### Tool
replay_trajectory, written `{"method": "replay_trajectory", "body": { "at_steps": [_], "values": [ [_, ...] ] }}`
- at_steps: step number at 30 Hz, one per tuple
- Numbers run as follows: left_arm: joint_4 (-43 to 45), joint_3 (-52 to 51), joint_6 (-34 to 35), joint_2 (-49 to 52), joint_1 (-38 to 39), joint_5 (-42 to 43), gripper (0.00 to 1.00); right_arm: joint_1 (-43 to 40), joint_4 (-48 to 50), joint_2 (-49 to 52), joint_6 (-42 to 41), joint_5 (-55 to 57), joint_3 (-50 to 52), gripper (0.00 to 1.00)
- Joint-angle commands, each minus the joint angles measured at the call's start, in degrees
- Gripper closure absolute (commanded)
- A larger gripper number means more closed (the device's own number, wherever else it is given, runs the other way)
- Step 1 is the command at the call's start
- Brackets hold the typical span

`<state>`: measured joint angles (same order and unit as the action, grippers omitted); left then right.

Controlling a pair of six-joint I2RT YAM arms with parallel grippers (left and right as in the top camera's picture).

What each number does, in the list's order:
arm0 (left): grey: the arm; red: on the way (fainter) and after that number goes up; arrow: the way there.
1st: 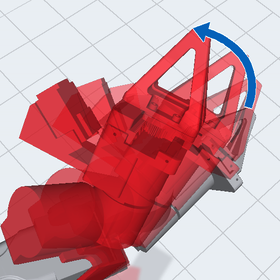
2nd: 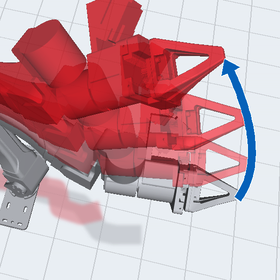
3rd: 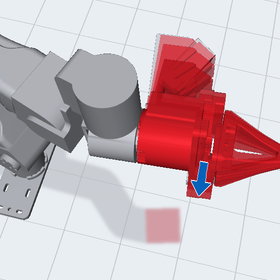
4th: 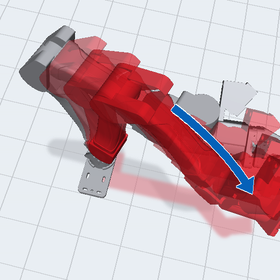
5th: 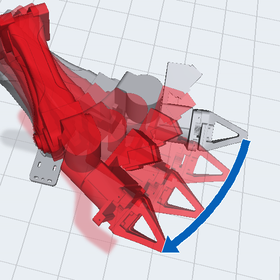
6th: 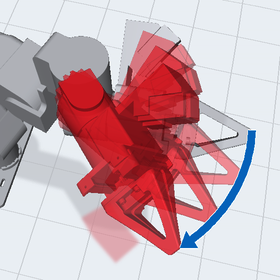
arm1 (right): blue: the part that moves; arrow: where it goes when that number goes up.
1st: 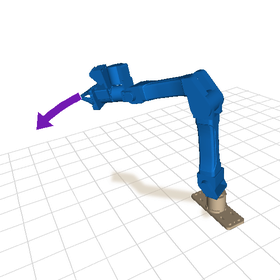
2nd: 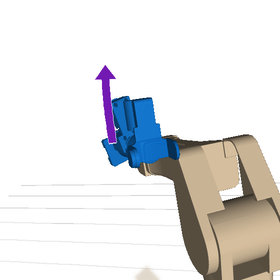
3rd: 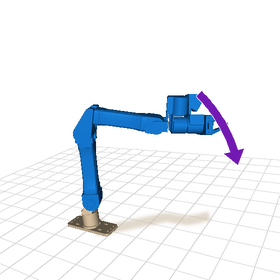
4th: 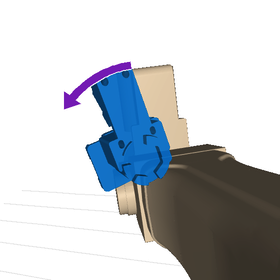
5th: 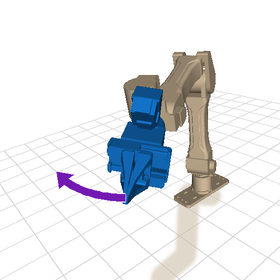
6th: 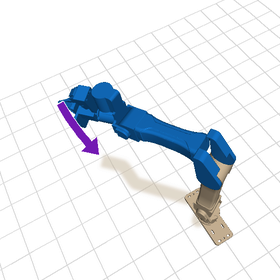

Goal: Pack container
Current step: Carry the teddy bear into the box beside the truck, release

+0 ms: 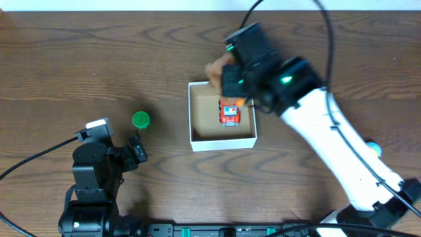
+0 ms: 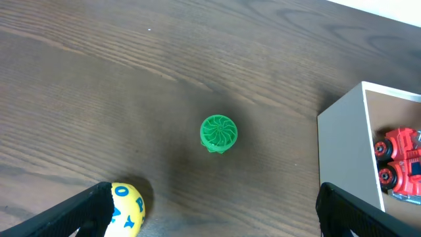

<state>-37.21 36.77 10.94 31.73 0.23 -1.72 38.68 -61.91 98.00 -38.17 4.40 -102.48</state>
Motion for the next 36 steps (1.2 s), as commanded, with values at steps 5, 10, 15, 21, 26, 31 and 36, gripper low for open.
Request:
{"method": "replay_trajectory", "body": {
  "at_steps": [5,10,15,21,26,31,36],
  "values": [
    [-0.11,1.33,0.55,0.00,0.22,-0.24,0.02,3.39,-0.24,6.58,-13.14,5.64,0.98,0.99],
    [-0.11,1.33,0.55,0.00,0.22,-0.26,0.02,3.67,0.17,11.34,-16.28,3.61,0.98,0.99],
    [-0.11,1.33,0.55,0.00,0.22,-0.26,0.02,3.74,2.23,15.61,-16.26,-0.13,0.98,0.99],
    [-0.11,1.33,0.55,0.00,0.22,-0.26,0.02,3.72,3.21,19.87,-16.26,-1.27,0.98,0.99],
    [-0.11,1.33,0.55,0.00,0.22,-0.26,0.02,3.61,4.35,22.80,-15.98,-1.22,0.98,0.95],
    [-0.11,1.33,0.55,0.00,0.22,-0.26,0.02,2.99,4.59,24.11,-15.98,-1.18,0.98,0.68],
    [-0.11,1.33,0.55,0.00,0.22,-0.26,0.02,2.64,4.70,24.11,-14.97,-0.79,0.96,0.48]
  ]
}}
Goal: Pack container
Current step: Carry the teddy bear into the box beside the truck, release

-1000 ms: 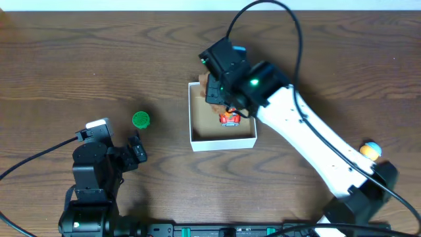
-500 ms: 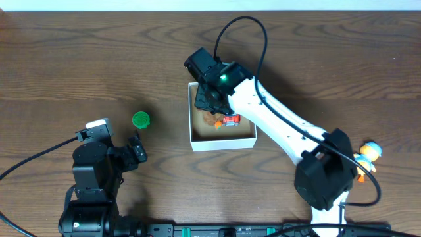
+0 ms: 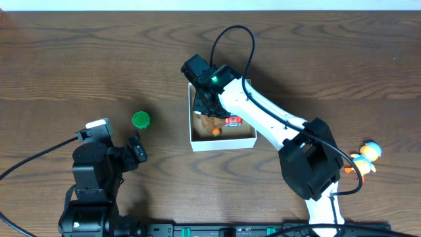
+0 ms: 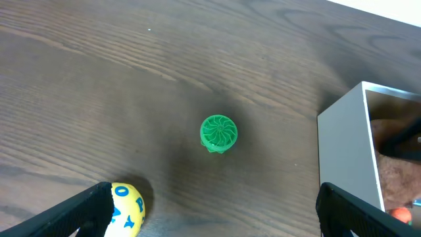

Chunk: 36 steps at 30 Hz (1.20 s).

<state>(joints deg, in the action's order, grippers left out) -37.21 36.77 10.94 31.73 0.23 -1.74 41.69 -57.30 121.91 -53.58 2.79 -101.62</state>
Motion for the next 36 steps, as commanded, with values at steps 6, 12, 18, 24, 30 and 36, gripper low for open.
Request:
{"method": "replay_trajectory", "body": {
  "at_steps": [6,12,18,24,30,36],
  "values": [
    [-0.11,1.33,0.55,0.00,0.22,-0.24,0.02,-0.39,-0.13,-1.22,3.80,0.87,0.00,0.43],
    [-0.11,1.33,0.55,0.00,0.22,-0.24,0.02,-0.50,-0.33,-8.07,6.19,5.64,-0.92,0.33],
    [-0.11,1.33,0.55,0.00,0.22,-0.24,0.02,-3.37,-1.55,-19.34,10.19,10.08,-0.98,0.10],
    [-0.11,1.33,0.55,0.00,0.22,-0.22,0.02,-11.52,-9.68,-29.35,8.87,11.52,-0.98,0.09],
    [-0.11,1.33,0.55,0.00,0.22,-0.24,0.02,-27.36,-20.44,-36.79,4.35,14.60,-0.96,0.01],
    [-0.11,1.33,0.55,0.00,0.22,-0.24,0.02,-46.77,-27.67,-37.29,9.92,12.04,0.81,0.01]
  ]
}}
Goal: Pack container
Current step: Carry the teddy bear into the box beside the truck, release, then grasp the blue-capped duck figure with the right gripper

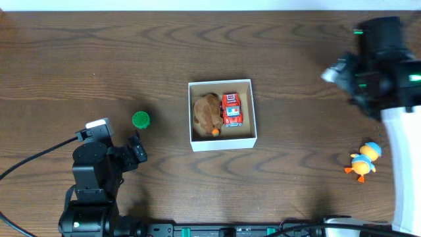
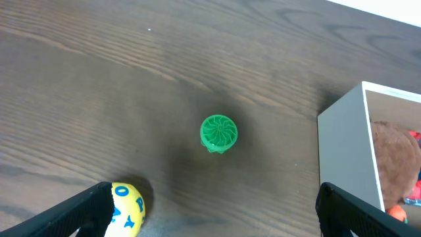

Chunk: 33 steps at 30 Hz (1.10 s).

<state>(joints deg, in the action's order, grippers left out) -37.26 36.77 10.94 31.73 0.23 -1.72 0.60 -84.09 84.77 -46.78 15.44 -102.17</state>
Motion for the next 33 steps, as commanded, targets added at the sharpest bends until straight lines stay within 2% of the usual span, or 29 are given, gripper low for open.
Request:
{"method": "replay_trajectory", "body": {
  "at_steps": [1,7,15,24,31,33],
  "values": [
    [-0.07,1.33,0.55,0.00,0.22,-0.26,0.02,-8.50,-1.01,-0.11,4.24,-1.40,2.73,0.01],
    [-0.07,1.33,0.55,0.00,0.22,-0.26,0.02,-19.63,4.87,-0.11,7.63,-5.62,17.57,0.01],
    [-0.09,1.33,0.55,0.00,0.22,-0.26,0.02,-26.51,20.04,-0.11,10.84,-9.01,39.56,0.01],
    [-0.11,1.33,0.55,0.00,0.22,-0.26,0.02,-30.86,30.86,-0.11,12.35,-8.76,50.34,0.03],
    [-0.24,1.33,0.55,0.00,0.22,-0.26,0.02,-31.08,36.70,-0.11,13.05,-8.17,55.69,0.15],
    [-0.48,1.33,0.55,0.00,0.22,-0.26,0.02,-31.08,38.27,-0.11,13.05,-8.17,57.22,0.21]
  ]
}}
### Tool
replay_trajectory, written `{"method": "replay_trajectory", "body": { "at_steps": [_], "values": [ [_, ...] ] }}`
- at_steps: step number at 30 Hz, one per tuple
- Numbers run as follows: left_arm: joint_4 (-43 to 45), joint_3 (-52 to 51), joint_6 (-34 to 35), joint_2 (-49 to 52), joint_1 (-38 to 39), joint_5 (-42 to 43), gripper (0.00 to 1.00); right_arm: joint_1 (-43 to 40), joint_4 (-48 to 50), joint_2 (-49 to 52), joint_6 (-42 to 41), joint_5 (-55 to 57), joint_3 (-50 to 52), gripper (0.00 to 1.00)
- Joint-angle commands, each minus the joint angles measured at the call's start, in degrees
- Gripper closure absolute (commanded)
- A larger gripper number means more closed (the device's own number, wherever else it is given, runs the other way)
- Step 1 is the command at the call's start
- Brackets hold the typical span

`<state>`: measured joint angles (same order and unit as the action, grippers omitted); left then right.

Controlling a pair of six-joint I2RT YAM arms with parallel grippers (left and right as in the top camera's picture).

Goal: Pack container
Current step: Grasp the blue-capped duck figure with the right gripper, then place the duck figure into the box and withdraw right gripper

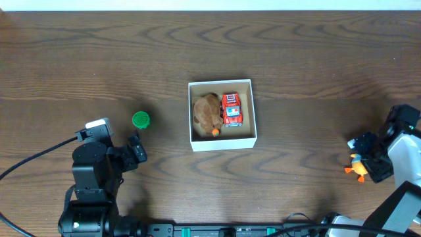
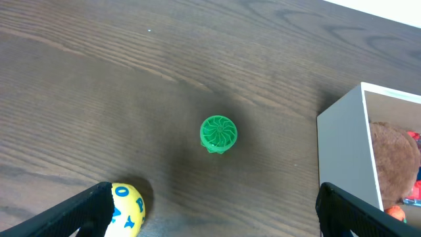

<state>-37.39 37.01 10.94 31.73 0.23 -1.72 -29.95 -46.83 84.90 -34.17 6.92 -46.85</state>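
Observation:
The white box (image 1: pixel 222 141) stands mid-table, holding a brown plush toy (image 1: pixel 207 112) and a red toy truck (image 1: pixel 230 109) side by side; its left wall (image 2: pixel 345 158) and the plush (image 2: pixel 391 161) also show in the left wrist view. A green spinning top (image 1: pixel 140 119) (image 2: pixel 217 132) stands left of the box. My left gripper (image 2: pixel 212 214) is open and low over the table, with a yellow ball with blue letters (image 2: pixel 128 207) against its left finger. My right gripper (image 1: pixel 366 157) is down on a duck toy (image 1: pixel 356 169) at the far right; only the duck's orange feet show.
The left arm's base and cable (image 1: pixel 92 178) fill the lower left. The right arm (image 1: pixel 404 158) runs off the frame's right edge. The table top is dark wood (image 1: pixel 296 59).
My right arm was raised at the upper right, with the duck lying uncovered. Now its gripper sits on the duck at the right edge. The left arm, top, ball and box are unchanged.
My right gripper held the brown plush at the box's back edge while only the truck lay inside. Then it reached into the box with the plush. Later the plush lay beside the truck and the arm was away at the upper right; now it is at the duck.

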Motion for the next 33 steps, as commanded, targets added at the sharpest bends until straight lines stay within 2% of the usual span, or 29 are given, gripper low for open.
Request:
{"method": "replay_trajectory", "body": {
  "at_steps": [1,4,7,9,10,16,20,27,33],
  "values": [
    [-0.48,1.09,0.55,0.00,0.22,-0.26,0.02,-0.52,1.66,-0.24,0.44,0.35,2.49,0.26],
    [-1.05,1.09,0.55,0.00,0.22,-0.26,0.02,-0.52,2.36,-0.24,0.44,0.35,3.28,0.47],
    [-1.40,1.09,0.55,0.00,0.22,-0.26,0.02,-0.50,2.38,-0.24,0.44,0.33,3.26,0.77],
    [-1.38,1.09,0.52,0.00,0.22,-0.26,0.02,-0.50,2.38,-0.26,0.44,0.33,3.23,0.89],
    [-1.38,1.09,0.55,0.00,0.22,-0.26,0.02,-0.50,2.29,-0.26,0.46,0.33,3.19,0.99],
    [-1.36,1.09,0.55,0.00,0.22,-0.26,0.02,1.03,0.24,-1.16,3.96,-4.22,-0.02,0.99],
    [-1.38,1.09,0.55,0.00,0.22,-0.26,0.02,7.52,-4.00,-5.25,9.25,-6.71,-8.11,0.99],
    [-1.38,1.09,0.55,0.00,0.22,-0.26,0.02,24.76,-5.20,-11.87,27.04,-16.31,-20.11,0.99],
    [-1.38,1.09,0.55,0.00,0.22,-0.26,0.02,43.50,-3.30,-12.33,38.86,-16.59,-22.77,0.99]
  ]
}}
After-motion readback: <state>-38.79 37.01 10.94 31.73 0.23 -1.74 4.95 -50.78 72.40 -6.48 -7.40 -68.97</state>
